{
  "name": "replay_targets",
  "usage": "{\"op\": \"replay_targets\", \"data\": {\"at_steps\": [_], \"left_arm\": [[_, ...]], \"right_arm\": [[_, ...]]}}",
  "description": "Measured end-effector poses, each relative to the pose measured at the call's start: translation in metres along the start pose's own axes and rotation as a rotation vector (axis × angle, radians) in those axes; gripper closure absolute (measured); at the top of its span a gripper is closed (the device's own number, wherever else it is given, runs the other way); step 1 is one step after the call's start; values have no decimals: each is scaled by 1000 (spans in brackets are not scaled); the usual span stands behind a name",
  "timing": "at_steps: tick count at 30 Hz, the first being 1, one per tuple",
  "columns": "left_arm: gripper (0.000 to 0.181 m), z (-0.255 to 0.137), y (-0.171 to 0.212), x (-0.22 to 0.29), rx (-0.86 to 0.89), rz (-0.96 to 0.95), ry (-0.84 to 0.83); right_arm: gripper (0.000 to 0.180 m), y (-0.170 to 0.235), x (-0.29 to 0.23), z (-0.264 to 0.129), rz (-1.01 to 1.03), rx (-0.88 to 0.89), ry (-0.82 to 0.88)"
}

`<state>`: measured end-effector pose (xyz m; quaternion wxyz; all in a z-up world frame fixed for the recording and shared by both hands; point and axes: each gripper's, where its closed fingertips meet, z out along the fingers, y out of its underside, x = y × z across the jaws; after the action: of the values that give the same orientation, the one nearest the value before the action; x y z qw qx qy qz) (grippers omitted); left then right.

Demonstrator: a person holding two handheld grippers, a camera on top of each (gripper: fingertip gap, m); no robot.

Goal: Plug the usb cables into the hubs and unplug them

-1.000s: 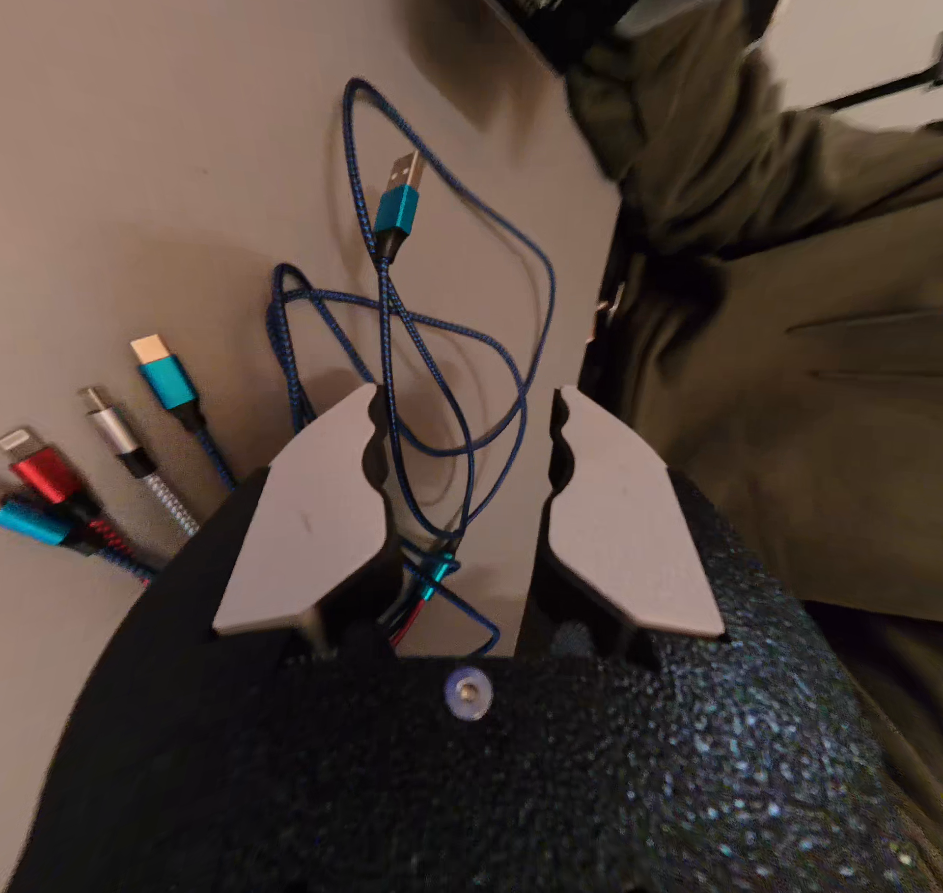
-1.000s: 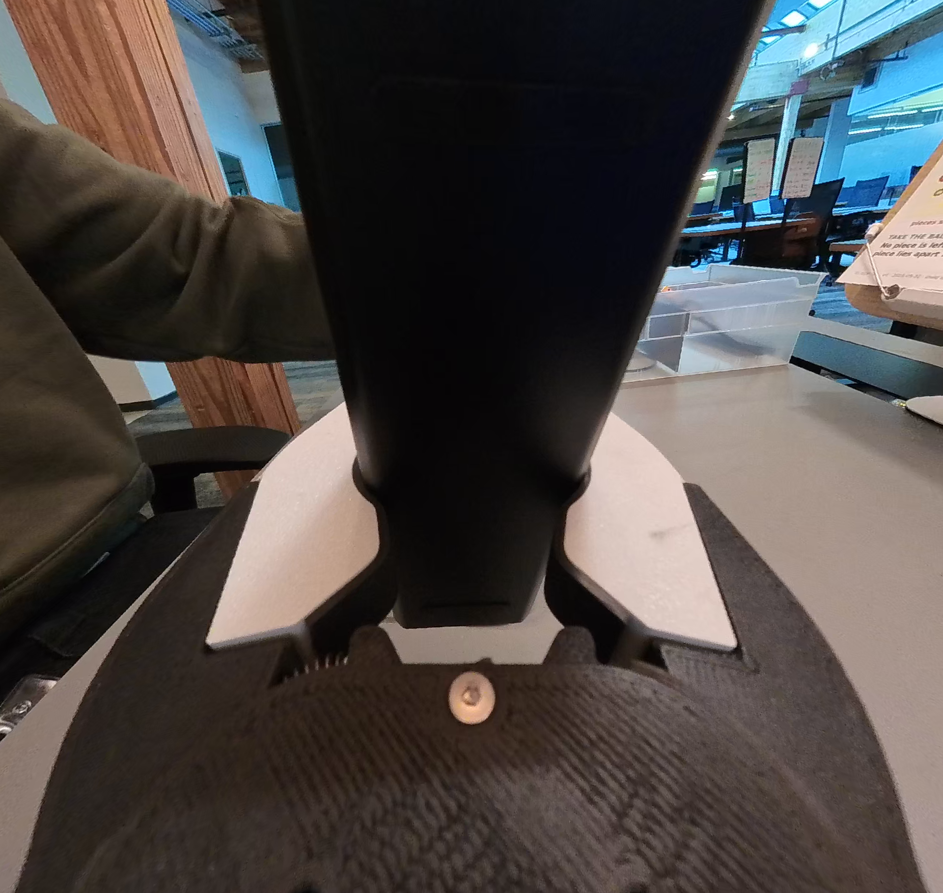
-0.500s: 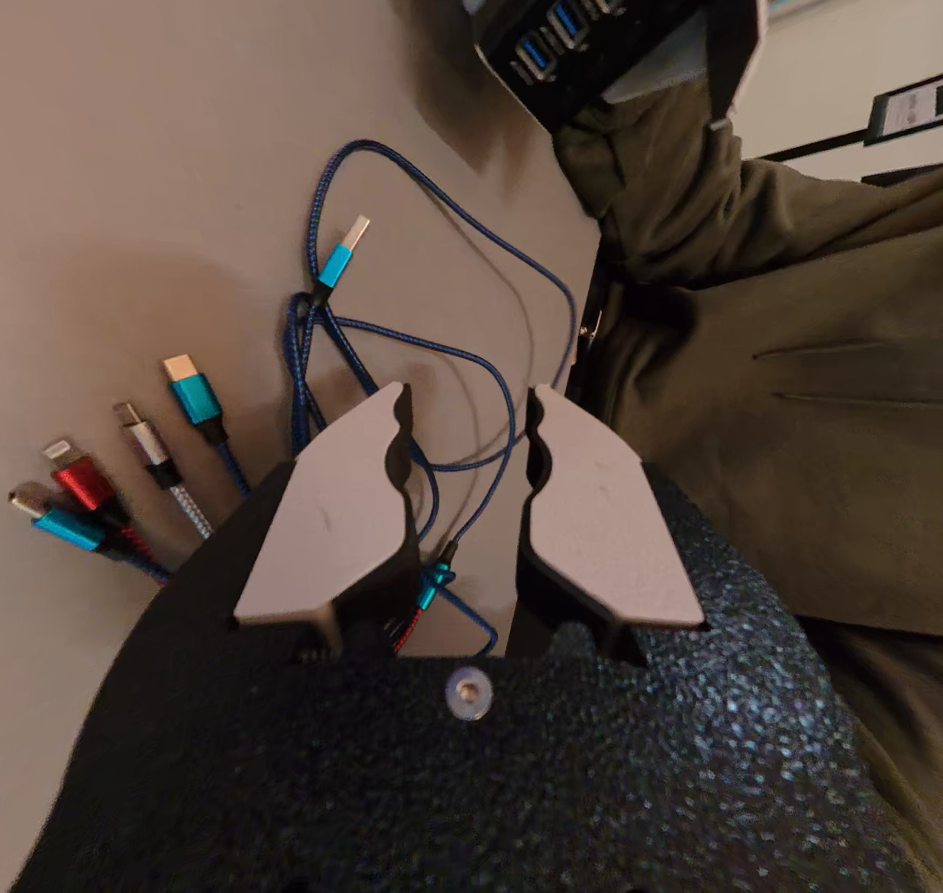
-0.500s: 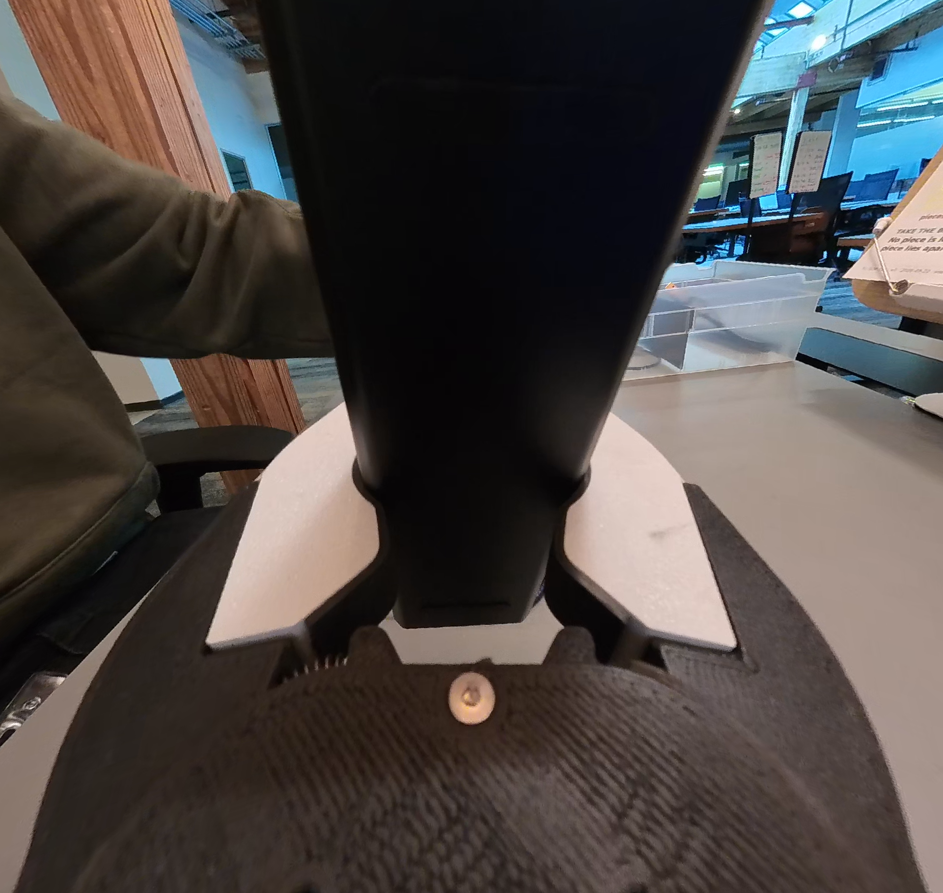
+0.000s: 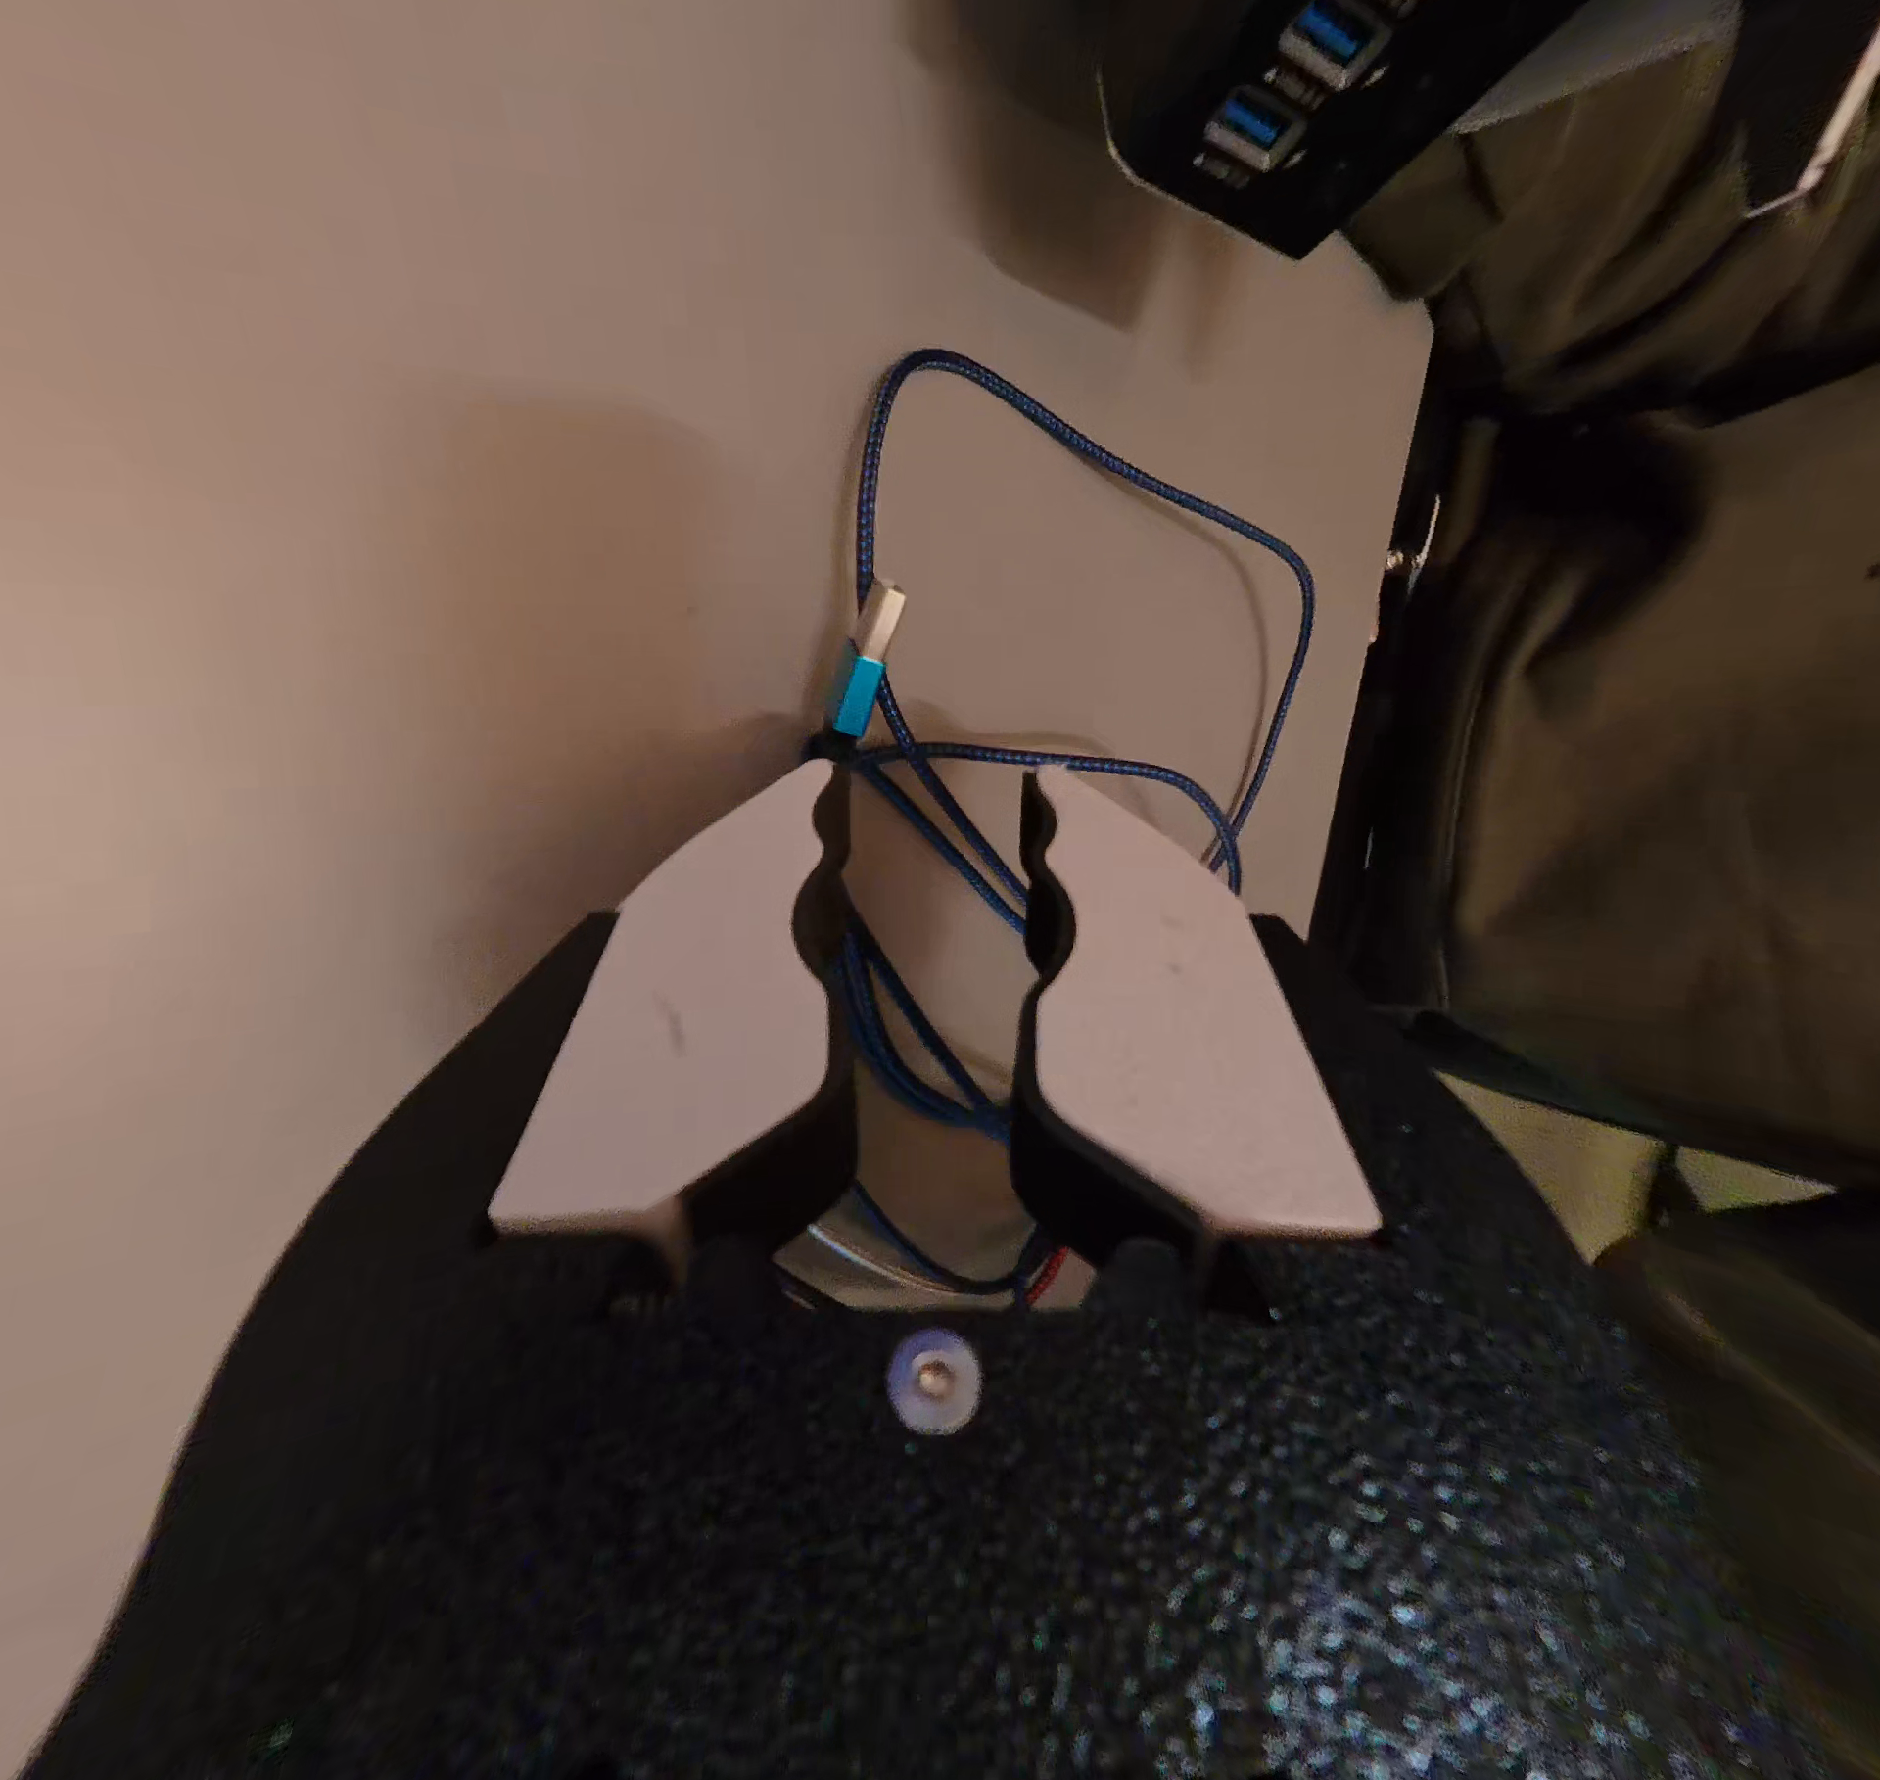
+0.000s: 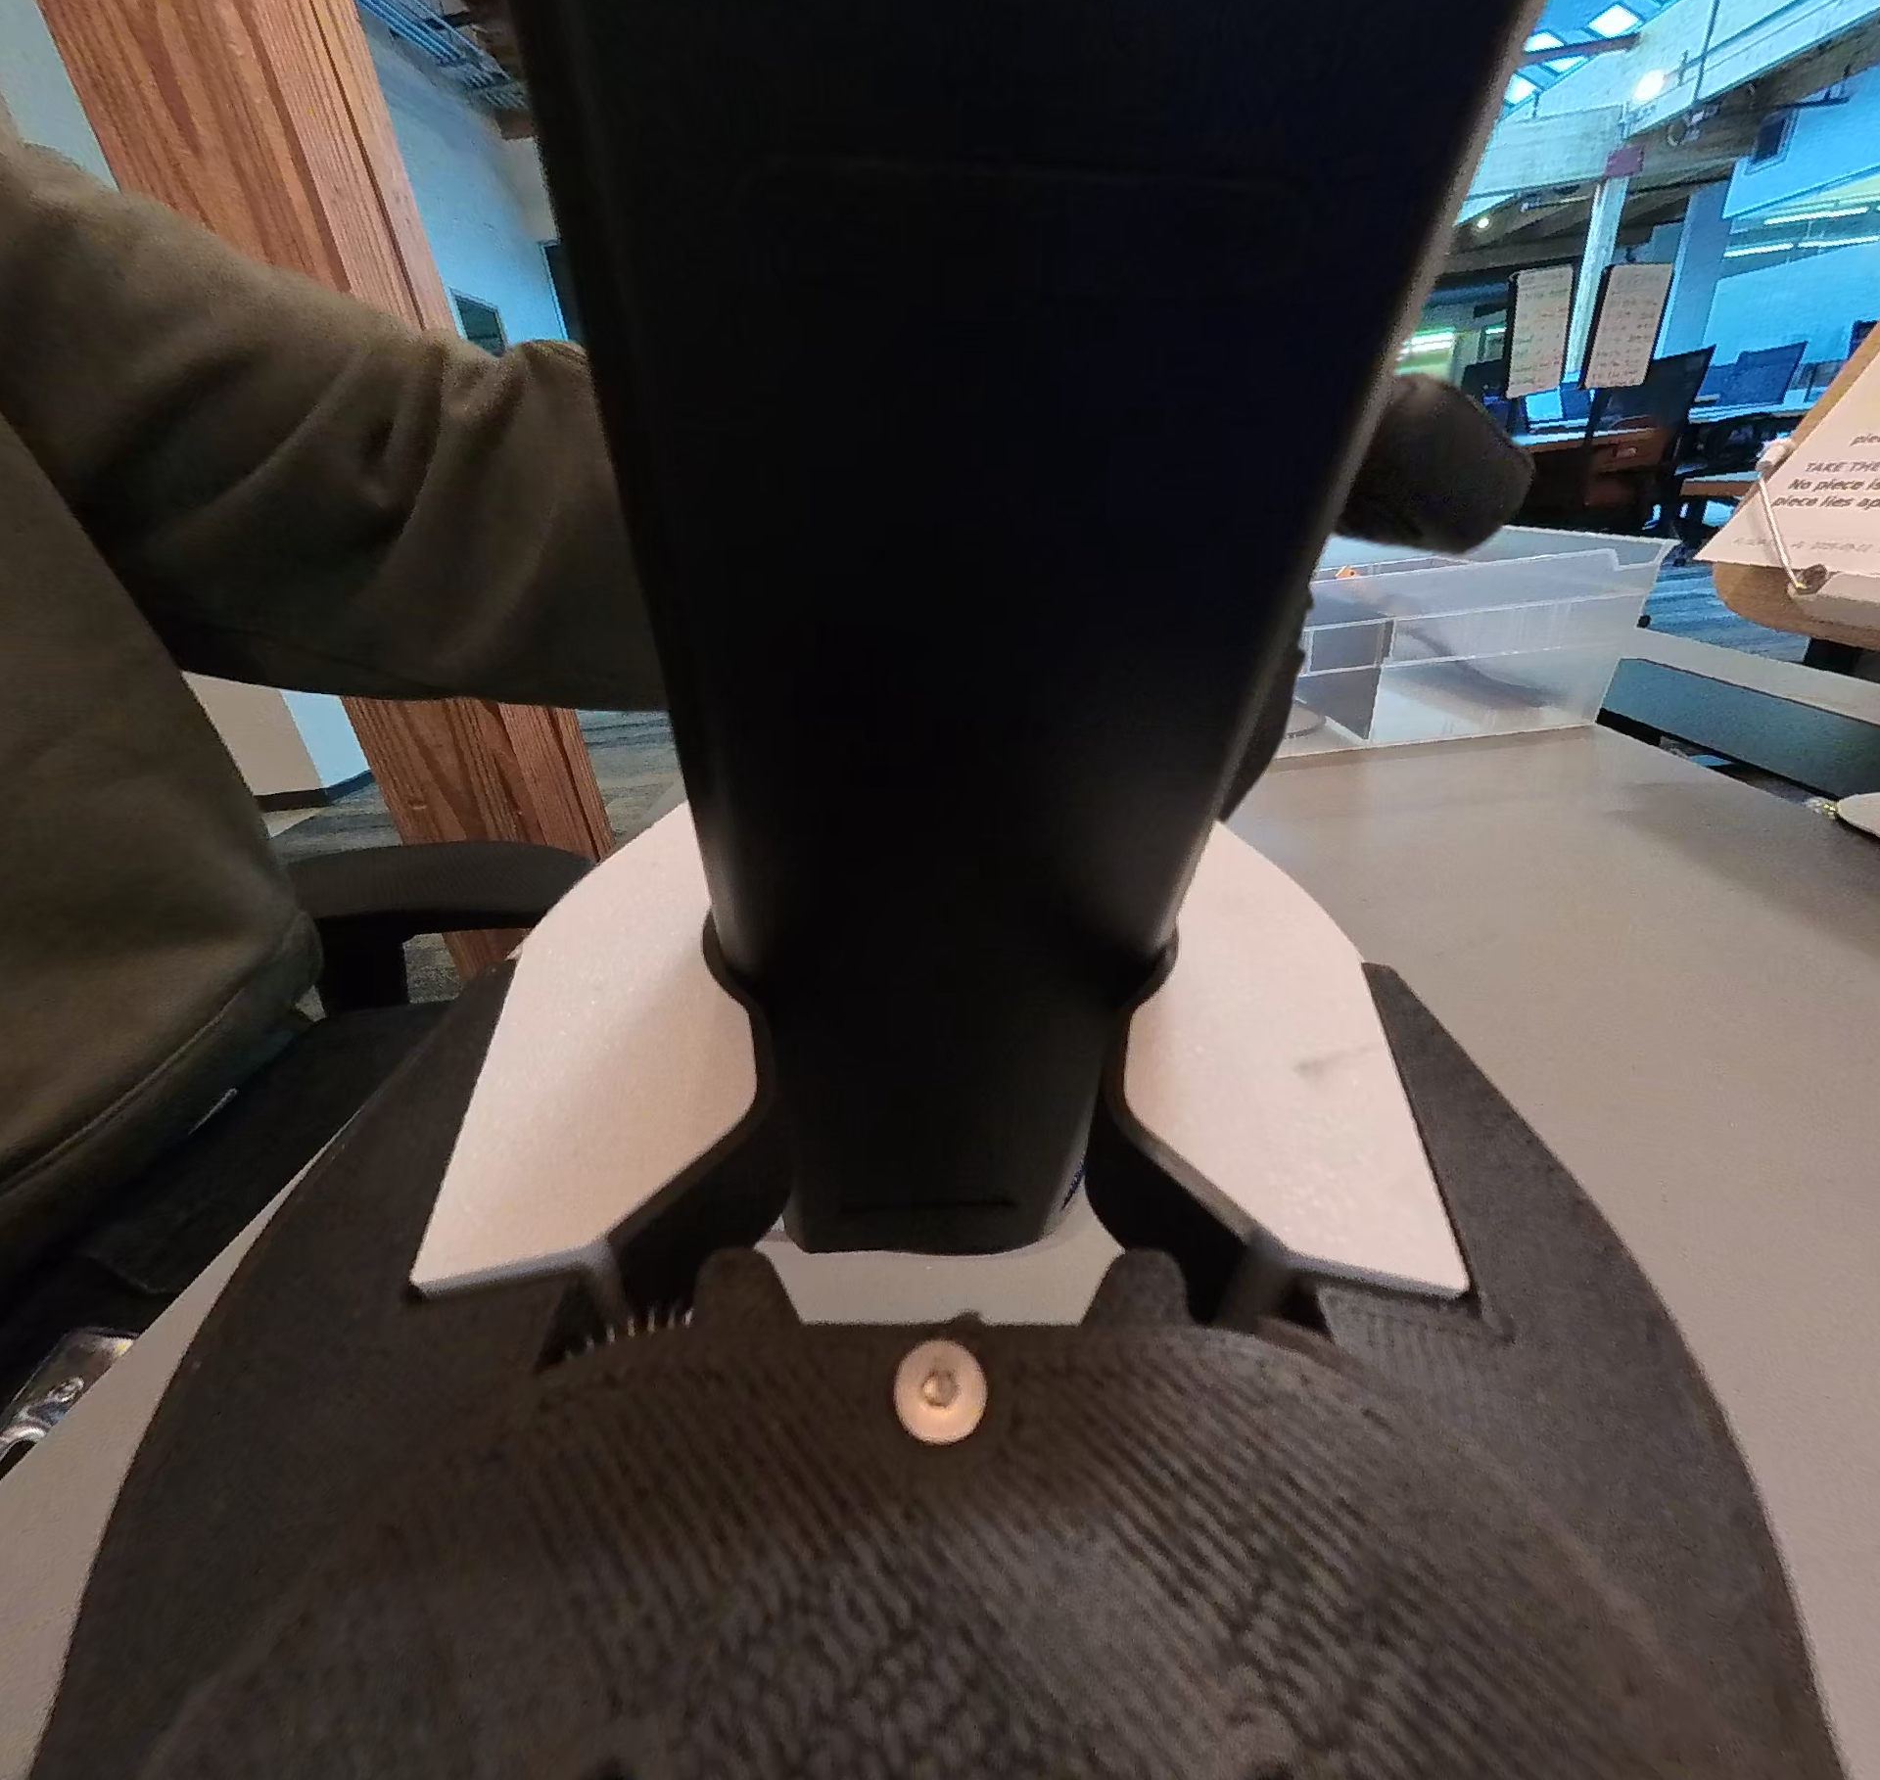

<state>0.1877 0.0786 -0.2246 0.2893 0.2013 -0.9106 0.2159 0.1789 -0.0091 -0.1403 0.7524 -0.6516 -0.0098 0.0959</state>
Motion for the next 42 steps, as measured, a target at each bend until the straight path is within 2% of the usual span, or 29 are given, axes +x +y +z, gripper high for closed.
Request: {"op": "replay_targets", "data": {"at_steps": [6, 12, 14, 18, 21, 24, 32, 42], "left_arm": [[150, 0, -10, -20, 24, -5, 55], [131, 2, -10, -3, -77, -50, 317], [123, 7, -12, -2, -111, -47, 358], [123, 12, -18, 7, -153, -75, 489], [124, 16, -9, 11, -238, -76, 549], [133, 15, -7, 14, -265, -88, 607], [153, 10, -9, 14, -206, -94, 738], [166, 15, -9, 14, -94, 68, 743]], "right_arm": [[106, 1, -1, 0, -5, -4, -5], [107, 0, -2, -1, -5, 4, -14], [107, -1, -3, -1, -5, 9, -19], [107, -2, -4, -2, -2, 13, -30], [106, -2, -4, -3, 2, 21, -34], [107, -2, -4, -2, 4, 13, -40], [106, -1, -6, -2, -2, 6, -49], [107, -1, -6, -2, 0, 8, -46]]}}
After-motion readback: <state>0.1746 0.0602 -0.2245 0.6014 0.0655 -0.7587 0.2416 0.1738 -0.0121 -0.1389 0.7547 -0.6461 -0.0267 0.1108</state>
